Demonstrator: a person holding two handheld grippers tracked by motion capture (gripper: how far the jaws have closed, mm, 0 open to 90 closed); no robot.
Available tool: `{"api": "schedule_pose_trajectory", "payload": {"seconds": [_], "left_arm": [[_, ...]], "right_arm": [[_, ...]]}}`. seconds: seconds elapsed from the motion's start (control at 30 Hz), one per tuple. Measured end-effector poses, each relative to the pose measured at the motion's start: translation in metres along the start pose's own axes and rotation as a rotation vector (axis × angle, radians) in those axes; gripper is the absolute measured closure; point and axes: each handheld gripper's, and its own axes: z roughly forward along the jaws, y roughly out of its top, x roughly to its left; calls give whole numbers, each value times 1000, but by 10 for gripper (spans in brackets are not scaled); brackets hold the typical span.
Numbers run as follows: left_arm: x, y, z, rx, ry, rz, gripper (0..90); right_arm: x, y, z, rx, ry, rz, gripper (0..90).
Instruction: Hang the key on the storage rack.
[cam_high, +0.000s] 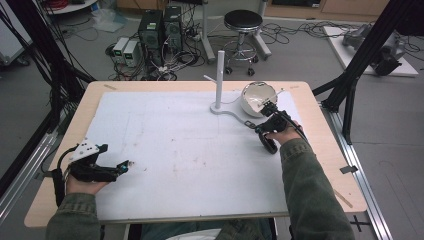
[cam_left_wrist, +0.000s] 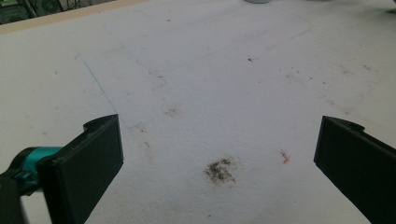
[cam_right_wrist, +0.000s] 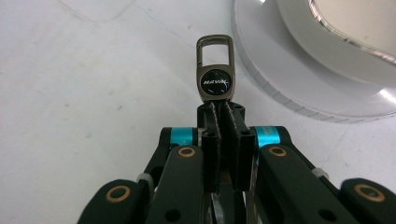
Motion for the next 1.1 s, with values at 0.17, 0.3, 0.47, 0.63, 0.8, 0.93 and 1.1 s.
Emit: {"api": "schedule_pose_trajectory", "payload": {"seconds": [0.17,0.3,0.47,0.63,0.8,0.93,1.1], "left_arm": [[0,0,0,-3,0,0,17],[0,0,-1,-4,1,-1,17],[0,0,-1,-5,1,-2,18],[1,0,-2,-8,0,-4,21],[1,0,-2,-10,0,-1,21],[0,0,-2,-13,-1,-3,21],[0,0,-1,-12,-3,-4,21]], "right_arm": [[4,6,-12,-24,11,-16,856],[9,13,-22,-47,14,-24,855],[11,18,-29,-66,15,-21,855],[8,21,-42,-97,32,-2,853],[6,27,-56,-115,35,11,851],[7,32,-64,-131,30,5,851],[11,40,-75,-150,40,1,851]]}}
